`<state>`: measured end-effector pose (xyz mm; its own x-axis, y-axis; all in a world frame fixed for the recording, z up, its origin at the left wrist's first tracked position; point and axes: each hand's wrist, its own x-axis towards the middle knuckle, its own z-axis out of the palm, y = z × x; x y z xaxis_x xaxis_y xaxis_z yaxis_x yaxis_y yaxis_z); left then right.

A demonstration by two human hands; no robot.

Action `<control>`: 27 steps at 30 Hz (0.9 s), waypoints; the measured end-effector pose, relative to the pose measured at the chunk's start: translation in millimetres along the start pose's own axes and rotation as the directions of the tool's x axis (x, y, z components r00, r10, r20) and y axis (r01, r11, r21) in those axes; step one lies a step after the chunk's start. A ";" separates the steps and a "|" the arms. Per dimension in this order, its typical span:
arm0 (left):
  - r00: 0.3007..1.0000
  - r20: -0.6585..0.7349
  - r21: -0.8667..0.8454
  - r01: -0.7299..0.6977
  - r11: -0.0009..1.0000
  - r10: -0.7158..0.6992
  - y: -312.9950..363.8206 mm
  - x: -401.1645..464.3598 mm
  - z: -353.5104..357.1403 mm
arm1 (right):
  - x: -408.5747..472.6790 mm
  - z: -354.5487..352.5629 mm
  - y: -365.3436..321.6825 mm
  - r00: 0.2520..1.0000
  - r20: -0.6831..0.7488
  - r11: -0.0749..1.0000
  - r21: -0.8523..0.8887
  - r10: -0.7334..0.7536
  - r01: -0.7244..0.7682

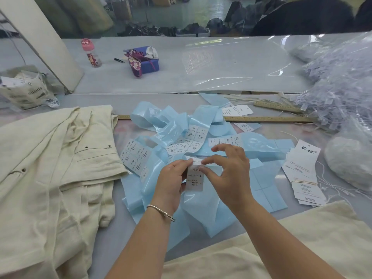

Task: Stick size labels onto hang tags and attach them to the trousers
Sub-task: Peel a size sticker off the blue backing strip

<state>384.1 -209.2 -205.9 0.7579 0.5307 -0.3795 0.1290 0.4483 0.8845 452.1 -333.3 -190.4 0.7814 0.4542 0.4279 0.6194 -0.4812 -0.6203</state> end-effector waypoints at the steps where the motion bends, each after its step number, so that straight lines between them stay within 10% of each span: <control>1: 1.000 -0.005 -0.012 0.009 1.000 -0.009 0.1 -0.1 0.6 | -1.2 -0.9 -0.5 1.000 -0.009 1.000 0.003 0.001 -0.001; 27: 0.992 -0.119 -0.068 0.023 0.997 -0.031 -2.2 -10.7 15.2 | -6.5 -1.8 -13.8 0.990 0.142 0.997 0.075 0.002 -0.013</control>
<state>385.4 -226.8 -199.7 0.6718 0.5984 -0.4366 0.1026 0.5085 0.8549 438.7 -331.0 -183.4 0.7642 0.5548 0.3288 0.6016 -0.4295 -0.6735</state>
